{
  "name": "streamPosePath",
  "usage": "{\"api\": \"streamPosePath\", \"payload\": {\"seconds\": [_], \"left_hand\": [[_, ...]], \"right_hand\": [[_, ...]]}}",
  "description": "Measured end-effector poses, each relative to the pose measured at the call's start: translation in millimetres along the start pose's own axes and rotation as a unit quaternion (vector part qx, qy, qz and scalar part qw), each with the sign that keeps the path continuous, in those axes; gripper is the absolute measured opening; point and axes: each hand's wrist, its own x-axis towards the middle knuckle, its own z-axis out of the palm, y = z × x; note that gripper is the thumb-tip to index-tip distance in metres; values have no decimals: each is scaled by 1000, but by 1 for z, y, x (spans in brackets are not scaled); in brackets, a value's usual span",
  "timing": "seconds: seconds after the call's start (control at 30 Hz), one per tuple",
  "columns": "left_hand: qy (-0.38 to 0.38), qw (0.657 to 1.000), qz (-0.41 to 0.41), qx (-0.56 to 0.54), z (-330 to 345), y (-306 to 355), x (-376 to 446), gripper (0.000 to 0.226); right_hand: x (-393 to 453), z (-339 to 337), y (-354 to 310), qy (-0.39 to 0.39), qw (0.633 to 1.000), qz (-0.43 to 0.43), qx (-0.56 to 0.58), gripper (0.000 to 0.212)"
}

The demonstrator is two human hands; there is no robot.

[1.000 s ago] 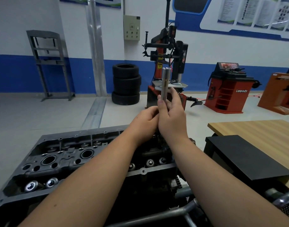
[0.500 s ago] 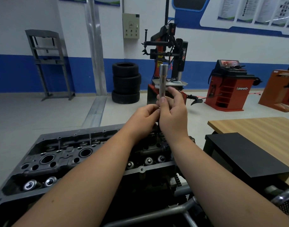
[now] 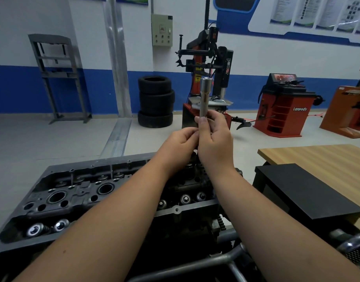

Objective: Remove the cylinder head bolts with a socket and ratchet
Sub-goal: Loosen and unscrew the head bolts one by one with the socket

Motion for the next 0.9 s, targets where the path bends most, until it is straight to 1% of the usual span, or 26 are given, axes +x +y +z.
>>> {"api": "streamPosePath", "payload": {"seconds": [0.07,0.13,0.17,0.2,0.23,0.3,0.37,0.43,0.5,0.57,0.63,0.7,0.8,0.83,0.9], "left_hand": [[26,999,10,34,1,-1,1,12],[63,996,12,64,1,-2,2,2],[76,994,9,75,1,-2,3,5],[73,995,4,74,2,-2,3,8],[55,996,-3,63,2,-2,3,12],[6,999,-22,41,3,2,1,24],[-8,999,-28,30,4,4,-1,30],[12,999,-19,45,2,4,-1,28],[35,997,-13,66,2,3,-1,19],[63,995,-5,78,2,2,0,9],[82,993,0,87,2,0,2,10],[56,996,-16,61,1,-1,2,14],[0,999,-44,22,3,1,1,29],[-6,999,-40,28,3,1,1,30],[7,998,-20,62,3,1,0,29]], "right_hand": [[1,0,1,1,999,-19,-41,29],[3,0,3,20,995,-47,-83,24],[3,-1,4,32,993,-60,-92,19],[2,-2,4,40,993,-69,-89,16],[2,-2,4,46,994,-67,-73,19],[1,-2,2,41,998,-36,-24,30],[0,0,2,26,1000,-17,0,33],[1,1,2,12,1000,-14,0,31],[1,2,2,-3,1000,-16,-15,30],[2,1,3,3,997,-39,-60,27],[2,0,4,19,992,-69,-101,21],[1,1,3,18,993,-72,-94,25],[0,1,1,9,999,-19,-35,40],[0,1,1,8,1000,-8,-23,40],[1,2,2,4,1000,-3,-18,33]]}}
